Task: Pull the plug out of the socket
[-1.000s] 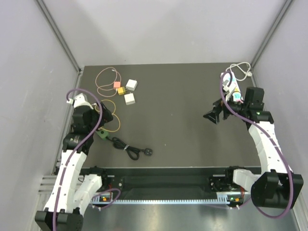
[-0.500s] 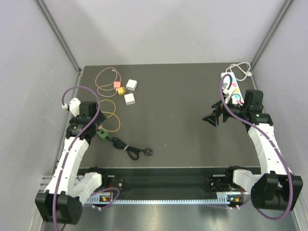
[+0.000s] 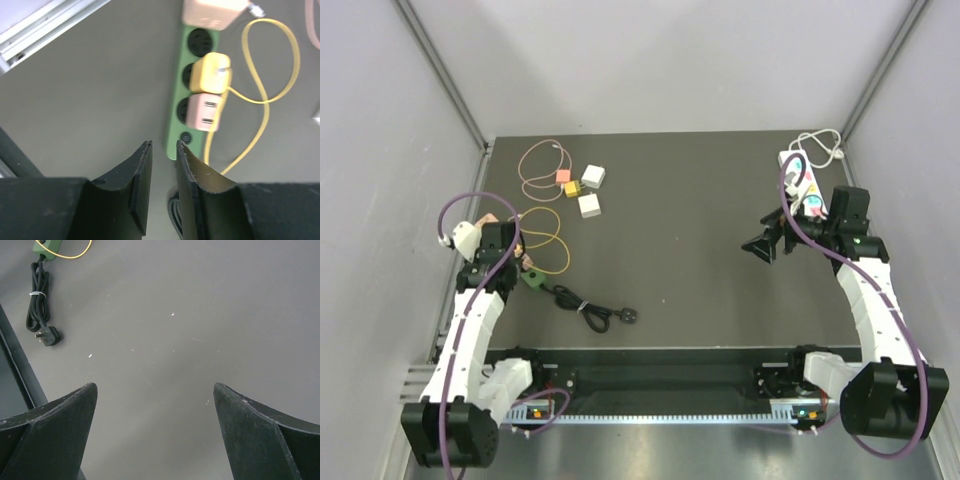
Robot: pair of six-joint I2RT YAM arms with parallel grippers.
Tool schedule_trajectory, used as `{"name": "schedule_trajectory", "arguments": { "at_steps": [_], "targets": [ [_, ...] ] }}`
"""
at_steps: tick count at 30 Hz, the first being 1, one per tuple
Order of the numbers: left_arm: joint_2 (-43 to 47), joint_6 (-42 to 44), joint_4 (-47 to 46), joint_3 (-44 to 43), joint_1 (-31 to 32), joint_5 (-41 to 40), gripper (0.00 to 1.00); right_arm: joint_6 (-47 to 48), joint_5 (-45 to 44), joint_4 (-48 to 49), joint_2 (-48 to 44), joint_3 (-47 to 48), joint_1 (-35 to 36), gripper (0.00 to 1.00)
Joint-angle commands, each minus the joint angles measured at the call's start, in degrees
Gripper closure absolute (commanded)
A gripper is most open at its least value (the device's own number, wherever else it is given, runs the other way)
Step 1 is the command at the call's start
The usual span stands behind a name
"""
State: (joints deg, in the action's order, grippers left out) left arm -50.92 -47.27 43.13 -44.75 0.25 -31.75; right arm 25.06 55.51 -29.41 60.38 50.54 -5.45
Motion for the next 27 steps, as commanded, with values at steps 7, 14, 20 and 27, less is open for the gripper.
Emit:
{"name": "schedule_trajectory", "arguments": {
  "at_steps": [7, 14, 20, 27],
  "targets": [
    [-6.5, -0.6, -9.2, 1.6, -3.8, 6.0, 0.66, 0.6, 2.7, 1.1, -1.4, 0.5, -1.4, 0.0],
    [-13.4, 0.8, -14.1, 0.4, -4.1, 12.0, 0.52, 0.5, 3.2, 1.1, -1.9, 0.5, -2.4, 0.0],
    [-14.1, 1.7, -16.5, 0.5, -4.2, 12.5, 0.37, 0.3, 3.9, 1.0, -1.8, 0.5, -2.7, 0.0],
    [-19.3, 1.9, -17.7, -0.2, -4.6, 12.2, 0.38, 0.3, 4.1, 0.8, -1.6, 0.5, -2.9, 0.0]
  ]
}}
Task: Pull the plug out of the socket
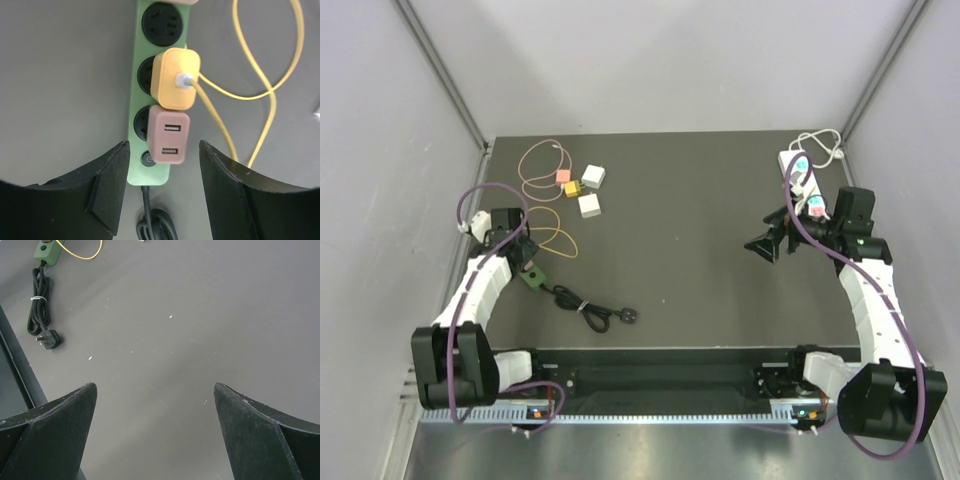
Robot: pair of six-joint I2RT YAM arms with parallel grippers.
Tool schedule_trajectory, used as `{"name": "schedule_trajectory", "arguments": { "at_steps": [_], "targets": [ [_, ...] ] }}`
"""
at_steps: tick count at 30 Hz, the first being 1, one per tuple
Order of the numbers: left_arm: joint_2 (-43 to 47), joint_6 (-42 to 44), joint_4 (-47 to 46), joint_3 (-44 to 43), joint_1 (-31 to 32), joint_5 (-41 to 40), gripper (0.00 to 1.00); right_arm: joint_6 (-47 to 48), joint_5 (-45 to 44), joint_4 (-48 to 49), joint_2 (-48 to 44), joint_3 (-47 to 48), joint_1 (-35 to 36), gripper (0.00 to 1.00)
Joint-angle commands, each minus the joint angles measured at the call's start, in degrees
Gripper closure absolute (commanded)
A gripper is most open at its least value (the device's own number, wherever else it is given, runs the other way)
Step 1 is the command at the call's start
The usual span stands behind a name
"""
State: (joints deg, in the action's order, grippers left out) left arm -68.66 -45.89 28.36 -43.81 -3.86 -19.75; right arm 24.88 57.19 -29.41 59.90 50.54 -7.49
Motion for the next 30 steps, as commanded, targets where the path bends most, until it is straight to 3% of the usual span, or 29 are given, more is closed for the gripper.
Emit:
{"name": "schedule_trajectory", "arguments": {
  "at_steps": [1, 18, 19, 20, 22, 24, 29, 30],
  "targets": [
    [-2.5, 0.6, -3.2, -1.1, -0.6, 0.2, 0.38, 0.4, 2.5, 0.8, -1.2, 0.4, -1.0, 0.0],
    [-10.3, 2.8, -5.6, -3.3, -1.2, -0.8, 0.48, 0.4, 3.5, 0.6, -1.0, 0.7, -2.2, 0.0],
    [-10.3, 3.3, -5.7, -3.3, -1.2, -0.6, 0.53, 0.5, 3.5, 0.5, -1.0, 0.7, -2.4, 0.0],
    [-10.1, 4.1, -5.8, -3.4, -1.2, 0.0, 0.68, 0.5, 3.6, 0.5, -1.0, 0.6, -2.4, 0.0],
    [-9.7, 5.2, -5.9, -3.6, -1.2, 0.4, 0.89, 0.4, 3.7, 0.5, -1.0, 0.6, -2.5, 0.0],
    [-8.6, 6.2, -5.9, -3.9, -1.2, 1.4, 0.99, 0.4, 3.7, 0.4, -0.9, 0.6, -2.5, 0.0],
    [-3.3, 12.4, -8.7, -3.7, -1.2, 11.6, 1.0, 0.4, 3.8, 0.6, -0.7, 0.5, -2.6, 0.0],
    [-0.8, 13.7, -10.0, -2.8, -1.2, 19.2, 1.0, 0.4, 3.9, 0.5, -0.5, 0.6, -2.5, 0.0]
  ]
}}
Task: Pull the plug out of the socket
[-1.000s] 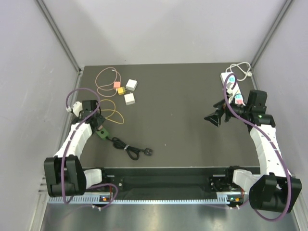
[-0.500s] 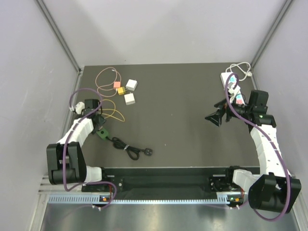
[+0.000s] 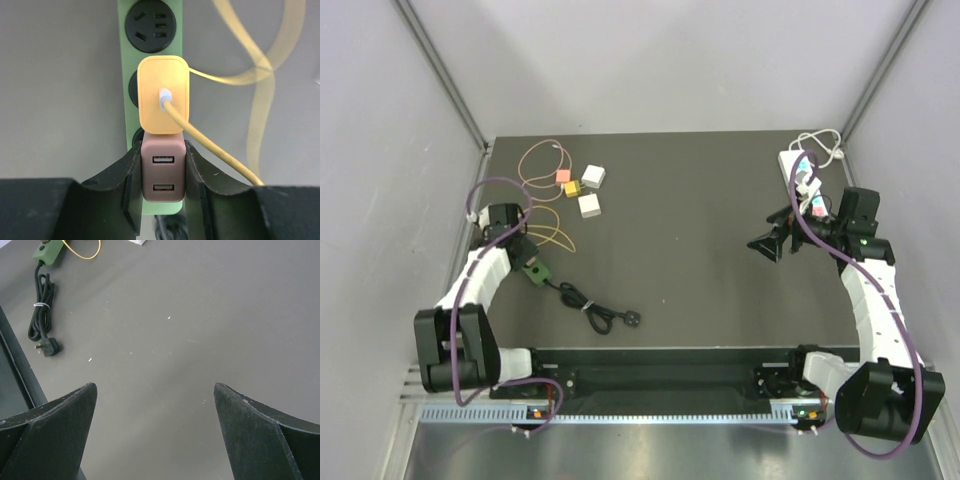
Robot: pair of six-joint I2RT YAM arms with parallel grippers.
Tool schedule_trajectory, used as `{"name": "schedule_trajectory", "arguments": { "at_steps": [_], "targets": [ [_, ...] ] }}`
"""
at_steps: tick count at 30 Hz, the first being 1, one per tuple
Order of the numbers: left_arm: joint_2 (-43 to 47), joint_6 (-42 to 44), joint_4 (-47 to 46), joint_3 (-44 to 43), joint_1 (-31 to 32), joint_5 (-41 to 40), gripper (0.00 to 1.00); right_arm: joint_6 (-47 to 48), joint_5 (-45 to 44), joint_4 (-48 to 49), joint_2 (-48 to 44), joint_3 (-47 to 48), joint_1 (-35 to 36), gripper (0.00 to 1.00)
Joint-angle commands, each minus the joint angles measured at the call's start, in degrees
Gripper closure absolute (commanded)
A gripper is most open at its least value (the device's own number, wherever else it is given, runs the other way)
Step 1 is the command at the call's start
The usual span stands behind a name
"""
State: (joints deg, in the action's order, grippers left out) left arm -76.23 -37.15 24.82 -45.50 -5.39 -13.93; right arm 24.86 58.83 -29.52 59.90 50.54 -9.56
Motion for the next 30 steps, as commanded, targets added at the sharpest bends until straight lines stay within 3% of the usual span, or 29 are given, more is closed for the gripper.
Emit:
{"name": "schedule_trajectory", "arguments": {
  "at_steps": [1, 6, 13, 20, 30],
  "targets": [
    [8.1, 5.9, -8.5, -0.7, 0.3, 16.5, 1.0, 0.4, 2.4, 0.6, -0.3, 0.5, -0.5, 0.0],
    [12.7, 4.4, -14.2, 1.4, 0.4, 34.4, 1.0, -0.2, 4.3, 0.8, 1.0, 0.2, -0.5, 0.0],
    [12.5, -5.9, -27.3, 5.9, 2.2, 50.3, 1.0, -4.5, 9.6, 3.8, 5.2, -1.2, 1.8, 0.0],
    [11.7, -10.9, -40.0, 9.6, 15.8, 46.1, 1.0, -11.1, 13.8, 8.6, 13.0, -2.6, 11.5, 0.0],
    [-1.7, -22.6, -63.7, 8.6, 30.9, 37.1, 1.0, -40.0, 16.8, 38.9, 21.1, -10.2, 21.6, 0.0]
  ]
}}
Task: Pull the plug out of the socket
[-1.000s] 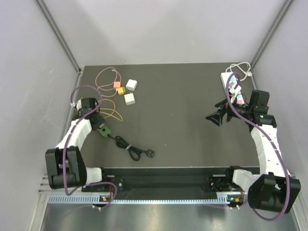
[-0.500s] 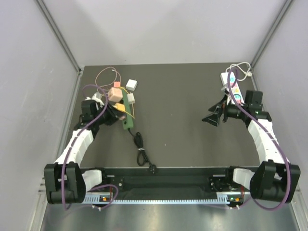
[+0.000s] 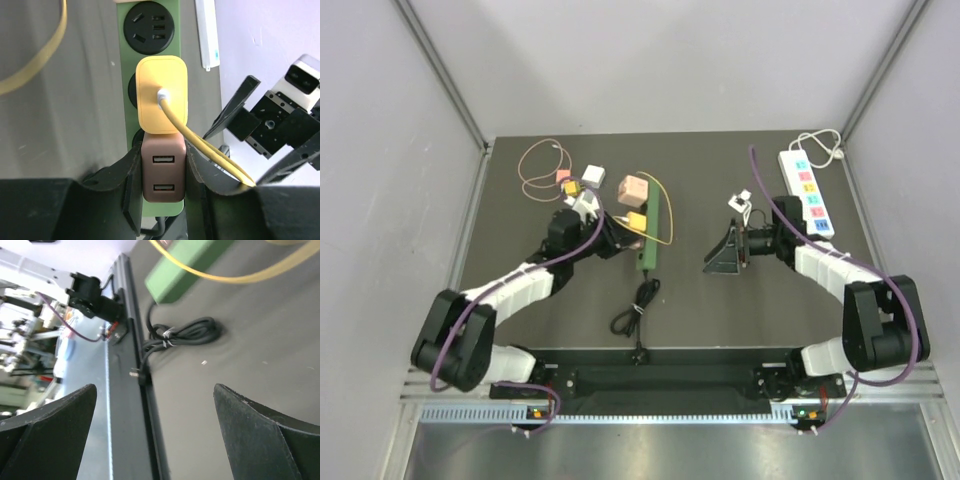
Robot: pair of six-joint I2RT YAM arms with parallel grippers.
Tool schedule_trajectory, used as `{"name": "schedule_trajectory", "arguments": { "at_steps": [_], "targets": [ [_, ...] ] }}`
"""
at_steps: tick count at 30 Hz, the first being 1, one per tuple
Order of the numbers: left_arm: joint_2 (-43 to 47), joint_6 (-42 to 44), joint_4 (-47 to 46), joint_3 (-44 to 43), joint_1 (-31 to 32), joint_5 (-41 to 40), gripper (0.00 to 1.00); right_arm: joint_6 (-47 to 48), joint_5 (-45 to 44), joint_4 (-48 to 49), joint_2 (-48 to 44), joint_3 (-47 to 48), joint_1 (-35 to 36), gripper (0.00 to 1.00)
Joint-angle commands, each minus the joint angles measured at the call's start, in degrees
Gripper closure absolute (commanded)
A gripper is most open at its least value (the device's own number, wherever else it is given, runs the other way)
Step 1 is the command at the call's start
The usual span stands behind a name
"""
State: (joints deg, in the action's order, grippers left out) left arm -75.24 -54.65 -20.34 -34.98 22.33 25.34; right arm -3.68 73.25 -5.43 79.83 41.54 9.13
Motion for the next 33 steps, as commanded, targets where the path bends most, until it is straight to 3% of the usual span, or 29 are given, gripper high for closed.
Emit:
{"name": "schedule_trajectory", "arguments": {
  "at_steps": [1, 6, 15, 24, 30, 33],
  "targets": [
    [-5.6, -5.6, -21.3, -3.1, 5.3, -2.7, 1.0, -13.5, 1.8, 17.3, 1.6, -1.7, 3.5, 0.0],
    [-13.5, -8.4, -25.6, -8.1, 10.5, -6.8, 1.0, -22.1, -3.2, 27.1, 2.7, -3.0, 6.1, 0.0],
    [-22.1, -10.0, -23.2, -16.2, 16.8, -17.3, 1.0, -15.1, -27.6, 10.3, -0.7, 1.0, 9.0, 0.0],
    [-23.2, -10.4, -19.0, -19.2, 20.3, -24.5, 1.0, -12.2, -39.0, 3.2, 1.8, 3.4, 10.0, 0.0],
    [-23.7, -12.0, -16.6, -21.4, 23.1, -28.5, 1.0, -13.3, -41.1, 3.2, 3.1, 3.7, 11.0, 0.0],
    [-24.4, -12.8, -16.1, -22.4, 24.5, -30.1, 1.0, -13.3, -42.4, 3.7, 2.3, 3.5, 10.9, 0.06]
  ]
}}
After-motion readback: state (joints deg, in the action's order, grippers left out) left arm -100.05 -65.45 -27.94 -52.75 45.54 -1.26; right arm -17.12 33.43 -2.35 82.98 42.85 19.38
